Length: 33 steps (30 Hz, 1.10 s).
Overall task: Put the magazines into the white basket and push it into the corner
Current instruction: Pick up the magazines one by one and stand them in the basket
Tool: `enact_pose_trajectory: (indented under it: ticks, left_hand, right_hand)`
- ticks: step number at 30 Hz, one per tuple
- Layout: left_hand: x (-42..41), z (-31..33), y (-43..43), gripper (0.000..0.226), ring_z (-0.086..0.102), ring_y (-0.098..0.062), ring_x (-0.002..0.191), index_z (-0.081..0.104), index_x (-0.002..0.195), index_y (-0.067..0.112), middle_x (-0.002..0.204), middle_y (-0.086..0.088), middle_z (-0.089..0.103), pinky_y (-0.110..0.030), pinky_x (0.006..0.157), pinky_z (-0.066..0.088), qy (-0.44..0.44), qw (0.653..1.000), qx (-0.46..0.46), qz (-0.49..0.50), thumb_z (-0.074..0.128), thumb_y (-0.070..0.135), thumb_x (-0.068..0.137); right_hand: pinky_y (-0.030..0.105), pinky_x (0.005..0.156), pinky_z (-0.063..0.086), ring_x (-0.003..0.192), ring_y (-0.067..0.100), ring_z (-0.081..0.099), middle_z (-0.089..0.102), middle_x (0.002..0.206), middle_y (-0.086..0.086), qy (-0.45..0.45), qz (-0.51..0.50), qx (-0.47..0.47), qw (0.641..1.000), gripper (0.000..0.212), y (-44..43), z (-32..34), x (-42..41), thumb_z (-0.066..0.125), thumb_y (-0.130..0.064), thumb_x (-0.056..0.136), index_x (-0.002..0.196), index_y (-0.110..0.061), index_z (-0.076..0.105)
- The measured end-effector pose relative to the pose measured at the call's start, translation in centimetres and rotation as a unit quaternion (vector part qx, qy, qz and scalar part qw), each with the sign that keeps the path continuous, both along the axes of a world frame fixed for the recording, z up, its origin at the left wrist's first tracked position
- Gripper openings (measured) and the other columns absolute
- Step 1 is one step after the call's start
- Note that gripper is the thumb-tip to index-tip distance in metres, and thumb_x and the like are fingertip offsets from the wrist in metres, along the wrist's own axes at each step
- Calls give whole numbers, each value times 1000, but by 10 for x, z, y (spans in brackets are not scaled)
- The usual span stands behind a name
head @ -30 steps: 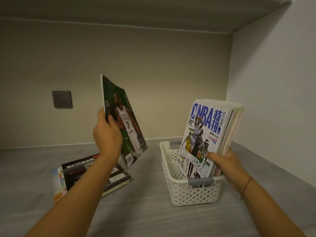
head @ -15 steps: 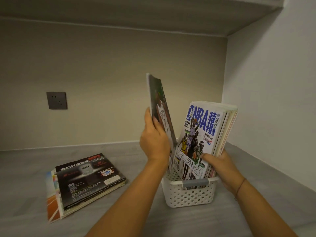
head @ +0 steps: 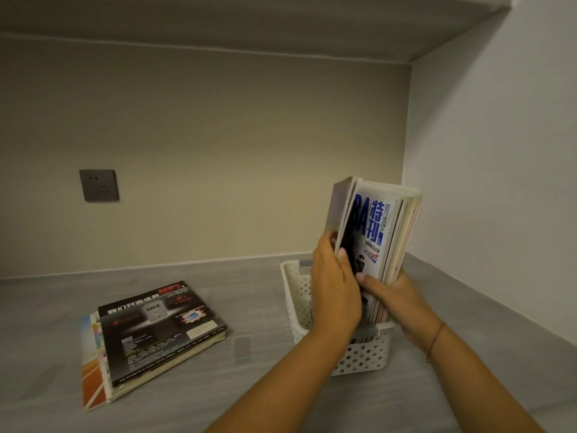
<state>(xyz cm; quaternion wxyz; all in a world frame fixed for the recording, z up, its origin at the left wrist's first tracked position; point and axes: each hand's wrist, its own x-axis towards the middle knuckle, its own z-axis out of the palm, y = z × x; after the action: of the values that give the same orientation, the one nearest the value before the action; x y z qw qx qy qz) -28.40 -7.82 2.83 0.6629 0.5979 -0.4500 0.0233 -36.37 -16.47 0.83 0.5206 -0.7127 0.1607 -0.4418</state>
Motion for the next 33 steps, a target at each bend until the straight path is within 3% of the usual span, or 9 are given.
enact_pose_trajectory:
  ticks: [7, 9, 11, 15, 17, 21, 27, 30, 33]
  left_hand:
    - [0, -7, 7, 60, 26, -2, 137, 15, 150, 36, 155, 10, 24, -27, 114, 25, 89, 969, 83, -215, 34, 51, 95]
    - [10, -4, 11, 65, 28, -2, 133, 18, 149, 38, 155, 10, 26, -25, 110, 28, 106, 951, 135, -259, 39, 57, 91]
    - [24, 0, 14, 70, 32, -10, 136, 21, 148, 41, 154, 9, 28, -35, 110, 33, 118, 931, 176, -296, 49, 59, 86]
    - [46, 7, 14, 79, 42, -14, 130, 31, 145, 39, 149, 6, 39, -44, 107, 40, 139, 914, 186, -333, 71, 44, 77]
    - [47, 7, 10, 75, 45, -15, 130, 34, 144, 37, 146, 3, 45, -44, 108, 39, 115, 927, 162, -320, 72, 35, 79]
    - [39, 6, 3, 78, 39, -6, 131, 26, 147, 38, 147, 8, 39, -25, 106, 37, 48, 946, 133, -293, 70, 33, 83]
    - [54, -6, 13, 64, 40, -4, 127, 32, 145, 35, 147, 6, 41, -25, 102, 39, 44, 939, 177, -291, 59, 44, 88]
    - [81, -7, 24, 58, 43, -8, 126, 37, 143, 30, 146, 3, 44, -24, 96, 36, 19, 968, 179, -173, 51, 49, 90]
    - [130, -14, 44, 48, 46, -20, 129, 42, 141, 22, 143, -2, 47, -30, 97, 38, 46, 983, 174, 28, 48, 39, 96]
  right_hand:
    - [10, 80, 48, 106, -4, 59, 65, 112, -27, -12, 12, -41, 999, 62, 5, 3, 1, 66, -71, 60, 117, -49, 52]
    - [10, 80, 48, 107, -4, 59, 64, 113, -28, -5, 12, -43, 999, 63, 4, 3, 0, 67, -71, 60, 117, -50, 52]
    - [11, 82, 48, 109, -5, 58, 62, 116, -28, 11, 24, -46, 999, 66, 1, 3, -3, 68, -69, 61, 121, -50, 49]
    - [18, 81, 51, 111, 4, 60, 63, 120, -18, 57, 78, -41, 995, 85, -4, 4, -8, 83, -50, 56, 130, -35, 44]
    - [17, 82, 51, 111, 4, 59, 62, 121, -18, 77, 96, -53, 991, 85, -3, 6, -8, 85, -41, 56, 130, -35, 43]
    - [30, 93, 50, 116, 9, 57, 60, 126, -5, 71, 86, -39, 993, 91, -4, 3, -7, 86, -36, 57, 135, -29, 39]
    - [20, 70, 55, 92, 7, 68, 72, 98, -12, 46, 20, -40, 998, 53, -5, -5, -3, 76, -10, 71, 103, -48, 58]
    - [22, 68, 56, 85, 7, 70, 73, 89, -10, 51, 0, 4, 999, 49, -10, -10, -3, 78, -10, 68, 100, -36, 53]
    - [21, 65, 55, 84, 7, 70, 72, 89, -7, 47, -3, 18, 999, 49, -13, -12, -3, 77, -7, 69, 101, -34, 51]
